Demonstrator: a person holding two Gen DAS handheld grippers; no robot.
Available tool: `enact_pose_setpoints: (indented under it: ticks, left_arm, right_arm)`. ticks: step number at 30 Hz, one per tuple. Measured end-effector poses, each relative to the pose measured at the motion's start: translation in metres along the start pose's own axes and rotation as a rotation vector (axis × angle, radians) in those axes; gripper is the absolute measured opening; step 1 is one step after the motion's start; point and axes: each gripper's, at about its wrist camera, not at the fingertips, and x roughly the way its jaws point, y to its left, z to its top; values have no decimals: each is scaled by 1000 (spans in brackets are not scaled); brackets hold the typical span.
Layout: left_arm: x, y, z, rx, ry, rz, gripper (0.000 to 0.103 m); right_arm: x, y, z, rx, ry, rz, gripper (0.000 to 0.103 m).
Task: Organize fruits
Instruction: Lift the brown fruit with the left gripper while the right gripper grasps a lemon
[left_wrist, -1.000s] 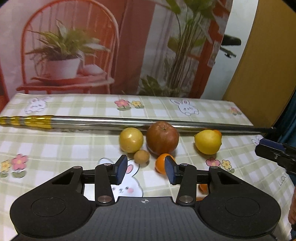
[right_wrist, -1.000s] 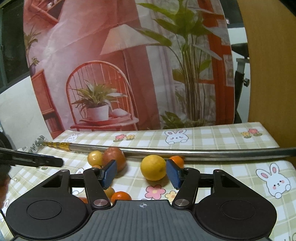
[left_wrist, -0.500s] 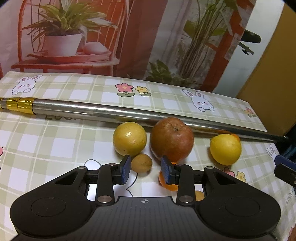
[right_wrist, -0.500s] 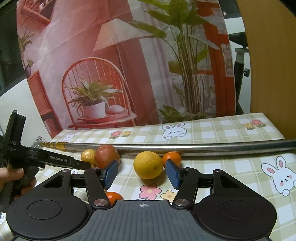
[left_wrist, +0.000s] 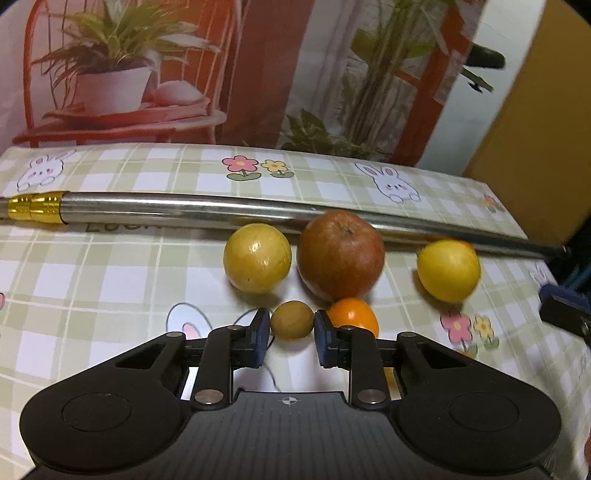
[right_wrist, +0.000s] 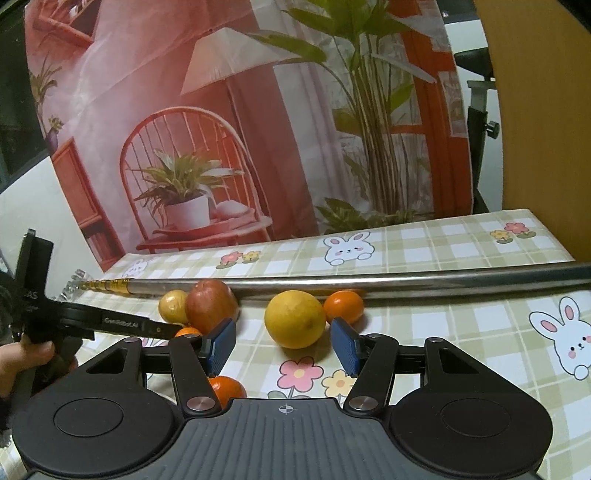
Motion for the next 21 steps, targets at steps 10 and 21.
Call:
enact_pose_setpoints:
  ticks: [10,21]
  left_arm:
    - [-32,16,-29,1,25,-5,28]
    - [-22,15,-30,3,33,-18,28]
  right_arm:
    - [4,-1,0,-2,21,4,54]
    - [6,2,0,-8,30,12,54]
